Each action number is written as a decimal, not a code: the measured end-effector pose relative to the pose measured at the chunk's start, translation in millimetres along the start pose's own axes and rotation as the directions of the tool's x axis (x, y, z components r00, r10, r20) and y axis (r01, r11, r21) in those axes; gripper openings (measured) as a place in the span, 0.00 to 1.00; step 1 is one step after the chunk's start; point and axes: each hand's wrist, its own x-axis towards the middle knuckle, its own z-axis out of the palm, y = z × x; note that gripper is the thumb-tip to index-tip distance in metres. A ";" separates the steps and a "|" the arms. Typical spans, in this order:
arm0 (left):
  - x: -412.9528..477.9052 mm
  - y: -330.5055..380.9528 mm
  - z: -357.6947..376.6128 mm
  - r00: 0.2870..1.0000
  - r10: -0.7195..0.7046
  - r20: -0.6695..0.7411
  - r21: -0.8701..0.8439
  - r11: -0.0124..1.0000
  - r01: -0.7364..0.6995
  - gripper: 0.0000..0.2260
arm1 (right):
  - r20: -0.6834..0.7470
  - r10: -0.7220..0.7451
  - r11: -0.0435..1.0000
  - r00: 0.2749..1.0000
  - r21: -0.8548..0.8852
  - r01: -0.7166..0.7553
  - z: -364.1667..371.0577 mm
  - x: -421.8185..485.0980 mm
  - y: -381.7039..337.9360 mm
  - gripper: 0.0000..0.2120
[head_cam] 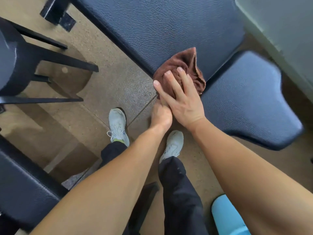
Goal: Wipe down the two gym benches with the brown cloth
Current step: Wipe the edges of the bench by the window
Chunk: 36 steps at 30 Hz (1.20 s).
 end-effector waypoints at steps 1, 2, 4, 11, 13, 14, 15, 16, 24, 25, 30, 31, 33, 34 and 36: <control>0.4 -5.6 4.8 1.000 0.013 0.025 0.030 0.999 -0.013 0.20 | 0.005 0.014 1.000 1.000 -0.008 -0.014 2.8 -10.0 2.2 0.26; 1.3 -11.7 9.3 0.999 0.014 0.052 0.054 0.998 -0.017 0.21 | 0.015 0.029 0.999 0.999 -0.021 -0.029 3.9 -19.5 3.8 0.27; -0.8 -24.4 17.1 0.992 -0.018 0.128 0.156 0.988 -0.002 0.23 | 0.068 0.059 0.998 0.996 -0.043 -0.056 1.6 -39.9 7.2 0.31; -18.6 12.1 45.4 0.974 0.090 0.206 0.195 0.972 -0.131 0.24 | 0.269 0.813 0.412 0.516 0.361 -0.837 -49.3 -56.6 -0.5 0.38; -29.5 27.8 48.5 0.987 0.052 0.149 -0.055 0.998 -0.044 0.19 | 0.331 0.913 0.062 0.237 0.461 -0.885 -64.7 -37.2 10.8 0.41; -33.8 33.3 48.9 0.992 0.031 0.126 -0.127 0.992 -0.015 0.16 | 0.382 0.918 -0.104 0.105 0.490 -0.865 -68.9 -26.4 18.6 0.40; -36.8 37.0 46.9 0.995 0.020 0.098 -0.133 0.991 -0.007 0.15 | 0.431 0.902 -0.237 0.011 0.516 -0.823 -69.3 -15.2 26.1 0.38; -37.9 37.9 43.9 0.998 0.016 0.067 -0.124 0.992 -0.008 0.14 | 0.479 0.877 -0.331 -0.047 0.528 -0.782 -67.3 -3.3 29.8 0.35; -43.7 16.6 -12.0 0.995 0.061 -0.083 0.225 0.974 -0.041 0.12 | 0.773 0.613 -0.620 -0.167 0.338 -0.708 -65.2 14.4 -33.6 0.22; -48.7 12.3 -18.2 0.993 0.083 -0.089 0.317 0.947 -0.051 0.12 | 0.804 0.581 -0.624 -0.126 0.341 -0.703 -69.3 8.4 -47.4 0.13; -86.0 3.9 -32.9 0.988 0.124 0.091 0.239 0.961 -0.143 0.18 | 0.788 0.614 -0.624 -0.049 0.447 -0.641 -101.0 -19.2 -74.1 0.13; -92.3 6.6 -33.0 0.983 0.112 0.147 0.241 0.960 -0.145 0.17 | 0.778 0.625 -0.619 -0.065 0.443 -0.649 -108.7 -26.3 -66.1 0.16; -99.1 18.7 -27.9 0.969 0.115 0.219 0.291 0.940 -0.177 0.15 | 0.755 0.652 -0.573 -0.071 0.430 -0.698 -130.5 -42.0 -38.9 0.19; -99.7 27.9 -21.7 0.966 0.134 0.223 0.316 0.927 -0.202 0.15 | 0.739 0.672 -0.529 -0.050 0.432 -0.730 -143.6 -48.4 -22.1 0.21; -98.2 52.2 -3.8 0.955 0.251 0.156 0.334 0.897 -0.290 0.16 | 0.671 0.741 -0.385 0.025 0.456 -0.802 -169.9 -60.1 14.8 0.25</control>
